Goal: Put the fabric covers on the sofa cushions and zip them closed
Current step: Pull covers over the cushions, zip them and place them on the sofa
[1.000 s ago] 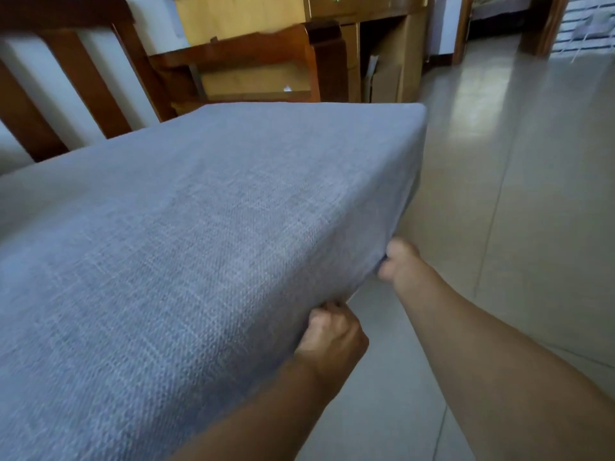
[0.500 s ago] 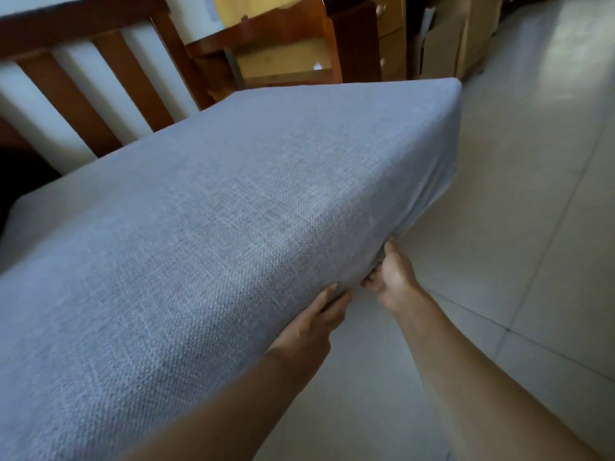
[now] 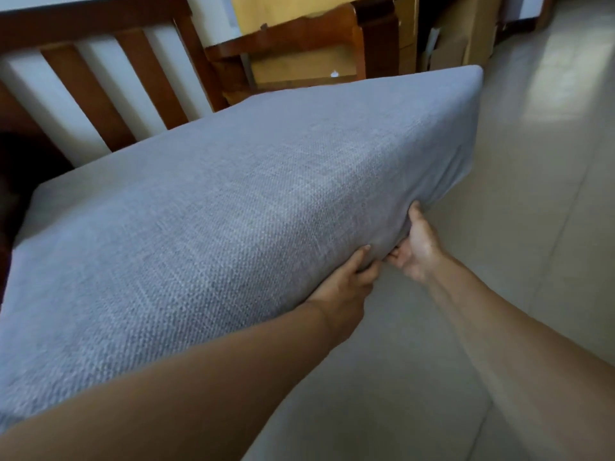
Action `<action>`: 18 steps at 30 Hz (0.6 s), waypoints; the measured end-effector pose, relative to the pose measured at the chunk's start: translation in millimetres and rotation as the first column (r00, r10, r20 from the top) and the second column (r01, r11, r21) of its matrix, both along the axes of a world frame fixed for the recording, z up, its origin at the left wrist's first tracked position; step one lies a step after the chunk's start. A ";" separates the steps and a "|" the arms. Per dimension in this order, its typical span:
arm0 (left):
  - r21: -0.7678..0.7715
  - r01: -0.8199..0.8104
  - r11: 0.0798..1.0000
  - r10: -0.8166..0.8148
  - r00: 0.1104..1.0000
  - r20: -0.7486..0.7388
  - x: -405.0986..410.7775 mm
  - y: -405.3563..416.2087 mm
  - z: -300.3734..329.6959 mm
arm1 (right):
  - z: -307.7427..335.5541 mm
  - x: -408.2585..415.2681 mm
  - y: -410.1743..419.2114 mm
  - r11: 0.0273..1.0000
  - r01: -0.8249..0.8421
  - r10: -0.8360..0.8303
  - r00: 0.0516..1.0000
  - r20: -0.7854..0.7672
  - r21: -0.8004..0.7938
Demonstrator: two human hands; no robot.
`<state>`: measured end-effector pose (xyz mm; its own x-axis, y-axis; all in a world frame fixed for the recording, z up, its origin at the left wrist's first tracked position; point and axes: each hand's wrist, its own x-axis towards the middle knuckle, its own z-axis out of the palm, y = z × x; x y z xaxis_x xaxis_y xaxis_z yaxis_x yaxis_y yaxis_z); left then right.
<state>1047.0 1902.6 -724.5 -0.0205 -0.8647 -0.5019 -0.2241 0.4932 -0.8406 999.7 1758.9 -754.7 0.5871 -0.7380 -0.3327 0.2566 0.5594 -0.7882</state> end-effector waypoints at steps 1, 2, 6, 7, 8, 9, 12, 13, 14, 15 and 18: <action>-0.022 -0.001 1.000 0.001 1.000 -0.013 2.8 -0.2 7.2 | 7.3 2.0 -0.7 1.000 0.000 0.000 1.000 -0.008 -0.013; -0.040 -0.007 0.999 0.006 1.000 -0.022 6.1 -1.4 14.9 | 16.4 4.0 -1.6 1.000 0.000 -0.001 1.000 -0.023 -0.031; -0.124 -0.040 0.992 0.027 0.994 -0.107 16.6 -5.2 60.0 | 62.9 14.4 -3.4 0.991 -0.003 -0.006 0.997 -0.074 -0.131; -0.137 -0.046 0.989 0.030 0.992 -0.122 18.7 -5.3 71.6 | 75.0 16.9 -3.1 0.989 -0.001 -0.010 0.997 -0.073 -0.150; -0.145 -0.051 0.988 0.031 0.990 -0.137 20.9 -5.1 82.5 | 85.7 19.9 -3.1 0.986 0.001 -0.014 0.997 -0.078 -0.166; -0.146 -0.057 0.988 0.034 0.987 -0.157 24.4 -4.9 94.1 | 97.0 23.9 -2.8 0.985 0.013 -0.028 0.996 -0.087 -0.169; -0.141 -0.064 0.988 0.030 0.973 -0.227 30.8 -4.8 120.7 | 121.6 32.1 -1.2 0.987 0.067 -0.082 0.991 -0.102 -0.149; -0.129 -0.061 0.990 0.027 0.967 -0.254 33.1 -4.7 130.0 | 129.1 35.3 -0.9 0.988 0.081 -0.097 0.988 -0.120 -0.135; -0.112 -0.057 0.992 0.023 0.960 -0.280 34.2 -4.3 137.2 | 134.3 37.3 -0.4 0.987 0.094 -0.111 0.984 -0.136 -0.127; -0.092 -0.048 0.995 0.018 0.953 -0.303 36.2 -5.0 145.3 | 141.6 39.1 0.1 0.987 0.103 -0.122 0.981 -0.154 -0.123; -0.041 -0.040 0.998 0.022 0.935 -0.355 42.9 -6.6 168.8 | 162.9 43.1 -3.3 0.988 0.123 -0.140 0.967 -0.211 -0.093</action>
